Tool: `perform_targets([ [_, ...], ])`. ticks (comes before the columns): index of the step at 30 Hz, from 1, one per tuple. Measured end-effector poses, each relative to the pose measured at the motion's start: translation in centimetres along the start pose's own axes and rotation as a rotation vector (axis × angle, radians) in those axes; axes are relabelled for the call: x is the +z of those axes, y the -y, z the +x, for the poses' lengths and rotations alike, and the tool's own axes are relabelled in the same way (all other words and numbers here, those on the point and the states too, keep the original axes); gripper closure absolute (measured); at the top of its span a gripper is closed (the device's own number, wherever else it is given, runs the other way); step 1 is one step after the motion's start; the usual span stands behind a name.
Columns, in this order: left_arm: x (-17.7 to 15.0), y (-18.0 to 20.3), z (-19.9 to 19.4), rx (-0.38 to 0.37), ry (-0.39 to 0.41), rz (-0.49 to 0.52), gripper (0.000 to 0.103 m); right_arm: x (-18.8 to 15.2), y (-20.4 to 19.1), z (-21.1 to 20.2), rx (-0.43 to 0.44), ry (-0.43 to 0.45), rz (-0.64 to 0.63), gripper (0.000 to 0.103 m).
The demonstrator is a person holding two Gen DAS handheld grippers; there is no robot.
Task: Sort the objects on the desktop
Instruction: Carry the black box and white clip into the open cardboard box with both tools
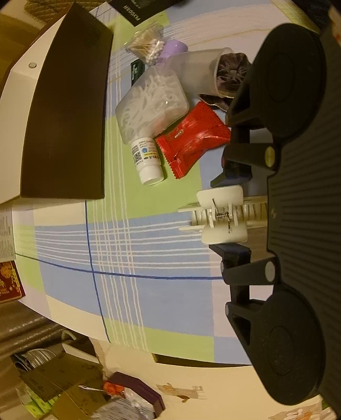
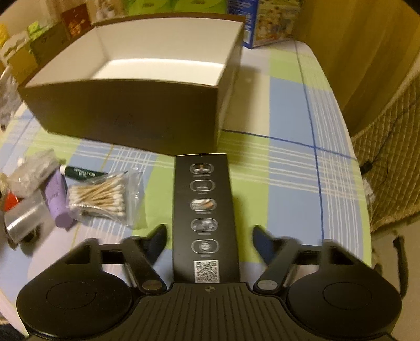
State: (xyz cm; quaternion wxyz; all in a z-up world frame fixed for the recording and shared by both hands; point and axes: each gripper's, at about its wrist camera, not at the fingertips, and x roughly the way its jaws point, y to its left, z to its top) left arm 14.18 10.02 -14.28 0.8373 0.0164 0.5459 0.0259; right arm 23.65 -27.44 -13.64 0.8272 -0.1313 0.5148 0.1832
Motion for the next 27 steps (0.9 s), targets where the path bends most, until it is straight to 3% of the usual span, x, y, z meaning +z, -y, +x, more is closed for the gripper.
perform_targets([
  [7,0.4,-0.1,-1.8,-0.019,0.041,0.029,0.066,-0.7,-1.0,-0.8,0.006,-0.011,0.000,0.062],
  [15,2.5,0.7,-4.3,-0.047,0.120,0.077,0.066,-0.1,-0.6,-5.0,0.058,0.065,0.037,0.062],
  [27,9.0,2.4,-8.3,-0.125,0.283,0.143,0.066,5.4,-0.1,-9.8,0.186,0.189,0.084,0.062],
])
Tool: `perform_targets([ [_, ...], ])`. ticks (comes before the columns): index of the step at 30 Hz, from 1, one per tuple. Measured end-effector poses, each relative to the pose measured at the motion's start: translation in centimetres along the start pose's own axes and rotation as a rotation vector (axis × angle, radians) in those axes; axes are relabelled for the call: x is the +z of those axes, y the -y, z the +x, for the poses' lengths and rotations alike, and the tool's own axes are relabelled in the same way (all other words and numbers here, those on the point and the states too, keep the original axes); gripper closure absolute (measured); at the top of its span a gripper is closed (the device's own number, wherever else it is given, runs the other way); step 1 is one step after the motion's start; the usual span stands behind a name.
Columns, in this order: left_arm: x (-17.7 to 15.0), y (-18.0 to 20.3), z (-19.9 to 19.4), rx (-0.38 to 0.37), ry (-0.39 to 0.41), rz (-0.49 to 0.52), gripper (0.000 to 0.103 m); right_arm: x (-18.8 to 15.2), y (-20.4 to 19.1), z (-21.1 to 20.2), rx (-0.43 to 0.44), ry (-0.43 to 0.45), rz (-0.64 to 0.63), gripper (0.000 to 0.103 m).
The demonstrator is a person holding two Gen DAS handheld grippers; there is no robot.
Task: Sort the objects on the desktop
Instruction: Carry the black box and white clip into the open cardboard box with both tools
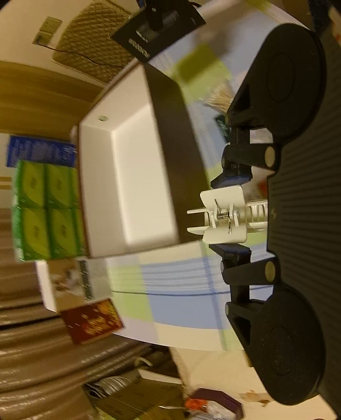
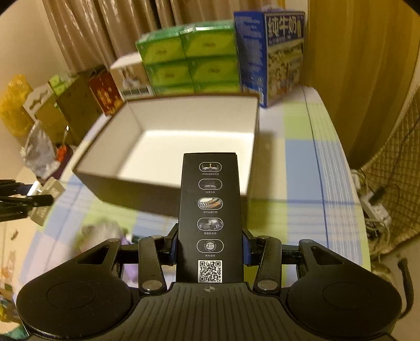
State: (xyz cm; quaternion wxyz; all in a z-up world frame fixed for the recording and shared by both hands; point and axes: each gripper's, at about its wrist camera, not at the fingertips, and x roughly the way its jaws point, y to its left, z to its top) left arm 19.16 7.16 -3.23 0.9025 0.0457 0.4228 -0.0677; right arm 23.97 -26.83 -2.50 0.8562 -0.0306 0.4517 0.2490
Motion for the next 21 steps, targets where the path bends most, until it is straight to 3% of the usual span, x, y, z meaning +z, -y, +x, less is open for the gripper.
perform_targets([
  [11,8.1,0.7,3.2,-0.032,0.071,0.011,0.066,8.0,-0.9,2.4,-0.002,0.079,-0.007,0.062],
  [21,13.2,1.0,10.4,-0.002,-0.005,-0.006,0.066,13.1,0.2,9.2,-0.070,0.020,0.023,0.062],
])
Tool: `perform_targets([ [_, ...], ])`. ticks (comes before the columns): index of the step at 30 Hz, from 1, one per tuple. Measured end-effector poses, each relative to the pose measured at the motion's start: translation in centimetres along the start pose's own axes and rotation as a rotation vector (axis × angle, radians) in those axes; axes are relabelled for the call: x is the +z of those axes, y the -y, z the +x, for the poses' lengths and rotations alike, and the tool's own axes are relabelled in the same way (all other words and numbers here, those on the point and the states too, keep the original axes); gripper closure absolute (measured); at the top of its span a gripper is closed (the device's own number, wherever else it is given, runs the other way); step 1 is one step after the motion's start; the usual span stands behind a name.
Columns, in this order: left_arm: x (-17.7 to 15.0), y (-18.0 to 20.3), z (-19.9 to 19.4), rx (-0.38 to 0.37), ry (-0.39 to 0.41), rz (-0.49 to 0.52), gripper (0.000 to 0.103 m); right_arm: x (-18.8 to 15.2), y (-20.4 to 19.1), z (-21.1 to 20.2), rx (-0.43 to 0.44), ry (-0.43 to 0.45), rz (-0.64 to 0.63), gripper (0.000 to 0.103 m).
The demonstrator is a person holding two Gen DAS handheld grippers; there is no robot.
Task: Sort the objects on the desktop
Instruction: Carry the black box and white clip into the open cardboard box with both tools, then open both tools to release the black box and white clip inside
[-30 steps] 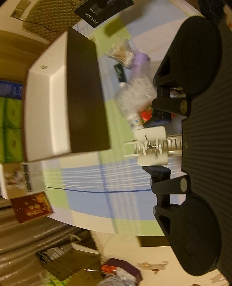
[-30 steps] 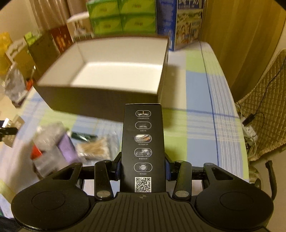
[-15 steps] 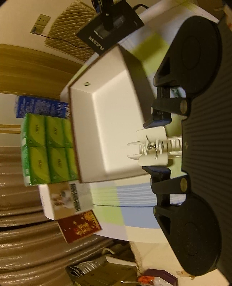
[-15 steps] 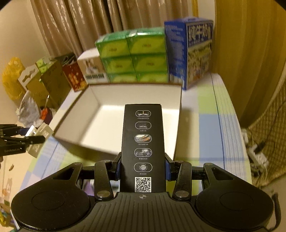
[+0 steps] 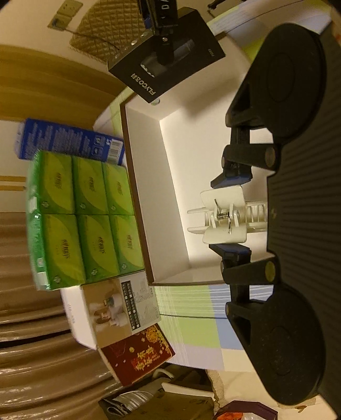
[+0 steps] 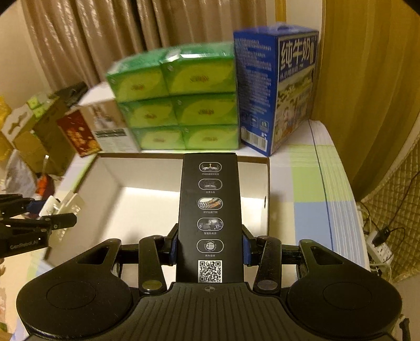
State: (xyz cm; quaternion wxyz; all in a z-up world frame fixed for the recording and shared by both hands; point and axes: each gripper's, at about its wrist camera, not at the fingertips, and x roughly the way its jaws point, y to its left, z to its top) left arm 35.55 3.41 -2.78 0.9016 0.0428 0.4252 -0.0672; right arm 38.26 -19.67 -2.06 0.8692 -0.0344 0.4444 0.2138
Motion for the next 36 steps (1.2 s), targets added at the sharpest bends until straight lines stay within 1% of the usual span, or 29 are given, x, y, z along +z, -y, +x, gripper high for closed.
perform_targets([
  [7,1.9,0.0,6.3,0.038,-0.082,0.019,0.066,1.5,1.1,6.3,-0.078,-0.104,0.021,0.062],
  [11,2.5,-0.2,9.3,0.058,-0.116,0.025,0.066,2.3,1.8,8.9,-0.107,-0.134,0.028,0.062],
  [15,2.9,-0.7,11.6,0.069,-0.141,0.014,0.066,2.8,1.9,10.5,-0.140,-0.148,0.012,0.062],
  [19,3.0,-1.0,13.0,0.079,-0.154,0.019,0.066,3.0,1.9,11.7,-0.163,-0.145,-0.006,0.062],
  [25,3.1,-0.8,14.3,0.090,-0.170,0.032,0.066,2.7,1.1,13.0,-0.217,-0.123,-0.084,0.062],
  [27,3.0,-0.7,14.6,0.094,-0.171,0.038,0.066,2.5,0.6,13.3,-0.235,-0.114,-0.118,0.062],
  [31,3.1,-0.7,15.0,0.099,-0.170,0.047,0.066,2.1,-0.1,13.7,-0.291,-0.067,-0.205,0.062],
  [32,3.1,-0.7,15.1,0.100,-0.170,0.048,0.066,2.0,-0.1,13.8,-0.293,-0.065,-0.214,0.061],
  [34,3.2,-0.7,15.2,0.103,-0.170,0.054,0.066,2.1,0.0,13.7,-0.271,-0.074,-0.219,0.055],
  [36,3.2,-0.6,15.1,0.107,-0.164,0.063,0.066,2.1,0.2,13.2,-0.231,-0.059,-0.207,0.046],
])
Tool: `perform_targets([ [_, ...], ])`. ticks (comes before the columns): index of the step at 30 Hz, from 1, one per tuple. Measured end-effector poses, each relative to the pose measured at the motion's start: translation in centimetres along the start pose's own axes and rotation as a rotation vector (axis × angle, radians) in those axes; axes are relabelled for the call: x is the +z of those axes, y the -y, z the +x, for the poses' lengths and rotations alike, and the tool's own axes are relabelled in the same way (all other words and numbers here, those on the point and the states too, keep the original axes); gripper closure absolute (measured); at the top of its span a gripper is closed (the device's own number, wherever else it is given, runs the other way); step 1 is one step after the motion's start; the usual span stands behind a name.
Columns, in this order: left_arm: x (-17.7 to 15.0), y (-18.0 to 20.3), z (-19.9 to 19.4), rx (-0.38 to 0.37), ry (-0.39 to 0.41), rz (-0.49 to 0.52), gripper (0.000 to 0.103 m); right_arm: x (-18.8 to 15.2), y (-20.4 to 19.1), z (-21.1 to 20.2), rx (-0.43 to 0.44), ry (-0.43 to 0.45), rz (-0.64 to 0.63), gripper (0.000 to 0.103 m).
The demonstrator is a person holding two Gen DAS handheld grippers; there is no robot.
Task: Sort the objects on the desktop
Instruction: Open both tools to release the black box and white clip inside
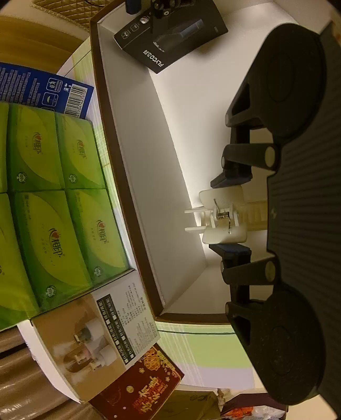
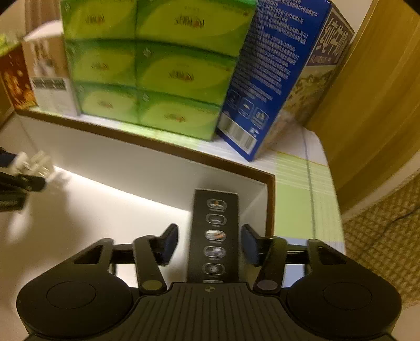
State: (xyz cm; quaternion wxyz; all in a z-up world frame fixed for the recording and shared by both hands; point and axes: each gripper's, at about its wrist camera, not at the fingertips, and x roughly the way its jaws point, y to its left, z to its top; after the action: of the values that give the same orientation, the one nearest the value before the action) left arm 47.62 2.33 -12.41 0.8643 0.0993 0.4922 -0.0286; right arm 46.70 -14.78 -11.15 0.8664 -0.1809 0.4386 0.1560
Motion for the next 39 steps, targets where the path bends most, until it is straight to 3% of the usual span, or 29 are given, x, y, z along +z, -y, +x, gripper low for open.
perform_targets([
  [1,0.0,0.0,0.0,-0.001,0.001,0.002,0.066,0.0,0.1,-0.3,0.014,0.009,0.006,0.043],
  [3,0.1,0.0,0.0,-0.002,0.000,0.002,0.066,-0.1,0.2,-1.0,0.030,0.031,0.008,0.026],
  [7,0.2,0.0,0.0,0.006,0.010,0.008,0.065,-0.3,0.5,-2.4,0.085,0.066,0.018,0.020],
  [10,0.4,0.2,-0.4,0.004,0.024,0.019,0.056,-0.7,0.8,-3.2,0.125,0.067,0.034,0.011],
  [12,0.5,0.3,-0.9,0.002,0.034,0.019,0.043,-1.1,0.8,-3.8,0.143,0.075,0.048,0.007],
  [15,0.4,0.4,-2.0,-0.002,0.057,0.028,0.041,-1.7,1.0,-4.8,0.164,0.086,0.064,0.003],
  [20,-0.5,0.1,-4.6,-0.017,0.082,0.005,0.027,-3.1,1.4,-6.5,0.195,0.103,0.093,0.002],
  [31,-3.7,-0.1,-10.6,-0.022,0.110,-0.048,0.018,-5.6,1.9,-11.0,0.213,0.129,0.159,0.002],
  [39,-6.8,0.4,-15.4,0.020,0.130,-0.069,0.012,-7.3,1.3,-14.3,0.221,0.151,0.186,0.002],
])
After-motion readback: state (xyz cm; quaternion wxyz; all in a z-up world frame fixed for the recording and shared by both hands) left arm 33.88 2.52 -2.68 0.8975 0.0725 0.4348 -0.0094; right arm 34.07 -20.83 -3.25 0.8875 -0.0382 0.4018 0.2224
